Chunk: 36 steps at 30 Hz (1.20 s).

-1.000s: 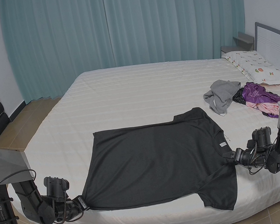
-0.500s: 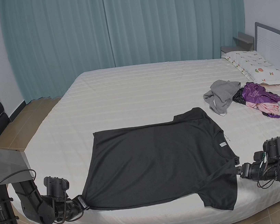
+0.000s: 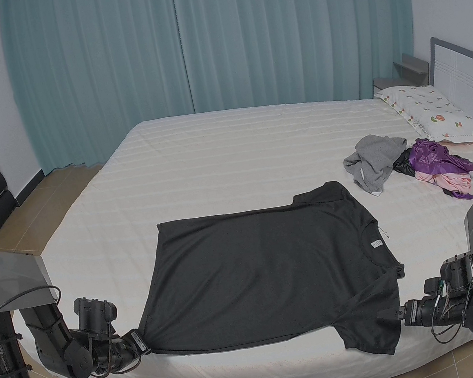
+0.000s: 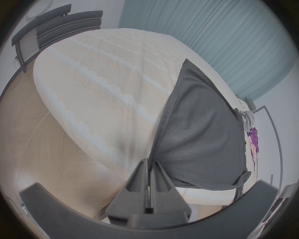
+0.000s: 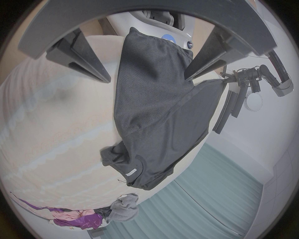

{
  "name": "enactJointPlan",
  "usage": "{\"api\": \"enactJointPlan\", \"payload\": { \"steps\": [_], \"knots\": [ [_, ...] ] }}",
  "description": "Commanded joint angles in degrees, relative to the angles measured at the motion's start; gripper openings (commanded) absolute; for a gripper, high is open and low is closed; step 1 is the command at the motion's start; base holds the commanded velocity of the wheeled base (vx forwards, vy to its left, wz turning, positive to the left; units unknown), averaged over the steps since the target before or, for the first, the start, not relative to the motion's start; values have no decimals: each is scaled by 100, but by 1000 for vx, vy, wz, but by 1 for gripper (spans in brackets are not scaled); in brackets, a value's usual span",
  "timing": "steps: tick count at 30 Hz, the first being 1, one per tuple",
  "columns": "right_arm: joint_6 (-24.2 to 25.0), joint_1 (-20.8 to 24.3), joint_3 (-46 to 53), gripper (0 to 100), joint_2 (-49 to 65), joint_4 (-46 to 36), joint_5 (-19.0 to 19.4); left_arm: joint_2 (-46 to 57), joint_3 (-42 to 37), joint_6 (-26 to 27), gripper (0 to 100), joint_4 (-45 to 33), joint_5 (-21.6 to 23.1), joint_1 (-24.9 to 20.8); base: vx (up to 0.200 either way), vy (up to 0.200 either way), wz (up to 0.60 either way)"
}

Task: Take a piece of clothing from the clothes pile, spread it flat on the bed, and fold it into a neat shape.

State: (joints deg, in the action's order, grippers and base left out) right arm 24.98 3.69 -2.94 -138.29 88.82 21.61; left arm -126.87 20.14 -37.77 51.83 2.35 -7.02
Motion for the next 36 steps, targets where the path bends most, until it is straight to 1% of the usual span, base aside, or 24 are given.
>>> {"api": "enactJointPlan", "payload": {
  "steps": [1, 4, 9, 10, 21, 26, 35, 36],
  "knots": [
    [-2, 44, -5, 100, -181, 21, 10, -5, -1, -3, 0, 2, 2, -1, 0, 0, 0],
    [16, 123, -58, 100, -190, 21, 10, -5, -1, -3, 0, 2, 2, -1, 0, 0, 0],
    [42, 132, -181, 100, -207, 12, 10, -5, -1, -3, 0, 2, 2, -1, 0, 0, 0],
    [51, 132, -190, 0, -207, 12, 10, -5, -1, -3, 0, 2, 11, -1, 0, 0, 0],
    [42, -53, 13, 0, -93, 30, -52, -5, 8, -3, 0, 2, 2, -1, 0, 0, 0],
    [16, -158, 180, 0, 136, 21, -43, 13, 8, -3, 0, 2, 2, -1, 0, 0, 0],
    [-19, -466, 294, 0, 338, -75, 62, 127, -45, 24, 0, 11, -24, 17, 0, 0, 0],
    [-19, -492, 294, 0, 426, -172, 159, 171, -54, 33, 0, 11, -16, 43, 0, 0, 0]
  ]
}}
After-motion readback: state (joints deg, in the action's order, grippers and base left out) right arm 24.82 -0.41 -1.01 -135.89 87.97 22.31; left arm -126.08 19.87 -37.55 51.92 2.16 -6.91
